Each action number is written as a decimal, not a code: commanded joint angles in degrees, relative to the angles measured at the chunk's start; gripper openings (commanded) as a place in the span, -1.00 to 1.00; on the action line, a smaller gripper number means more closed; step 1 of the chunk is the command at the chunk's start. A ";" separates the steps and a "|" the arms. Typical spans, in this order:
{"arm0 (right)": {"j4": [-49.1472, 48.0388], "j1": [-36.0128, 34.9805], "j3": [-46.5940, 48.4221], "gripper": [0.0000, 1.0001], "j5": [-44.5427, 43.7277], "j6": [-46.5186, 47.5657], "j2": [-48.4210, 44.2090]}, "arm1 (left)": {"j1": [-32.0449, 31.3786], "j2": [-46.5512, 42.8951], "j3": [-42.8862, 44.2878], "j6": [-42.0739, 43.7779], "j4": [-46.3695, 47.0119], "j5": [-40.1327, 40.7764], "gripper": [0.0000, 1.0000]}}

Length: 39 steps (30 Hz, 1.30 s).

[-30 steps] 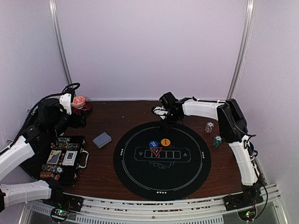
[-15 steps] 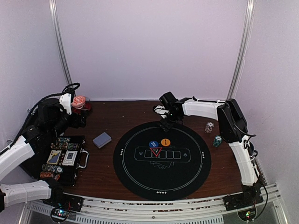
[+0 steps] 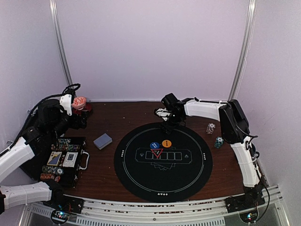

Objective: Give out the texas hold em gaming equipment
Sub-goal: Place the dealer button in the dealer area.

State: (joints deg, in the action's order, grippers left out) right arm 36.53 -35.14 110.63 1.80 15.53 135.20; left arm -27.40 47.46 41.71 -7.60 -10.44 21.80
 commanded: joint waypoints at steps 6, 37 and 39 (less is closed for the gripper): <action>0.98 2.98 -1.56 0.37 3.74 -6.43 -2.46 | -0.05 -0.63 1.26 0.34 2.44 -0.93 0.96; -1.72 1.47 0.73 0.04 6.87 -6.10 0.86 | -0.05 -0.17 1.26 0.40 2.44 -0.97 0.96; -2.30 1.06 0.75 0.04 4.72 -6.44 0.86 | -0.03 -0.26 1.26 0.35 2.44 -0.97 0.95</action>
State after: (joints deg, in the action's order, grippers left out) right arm 36.14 -32.77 109.91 9.78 9.21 135.15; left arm -27.38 47.24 41.71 -7.60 -10.41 21.61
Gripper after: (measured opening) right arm 0.522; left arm 0.978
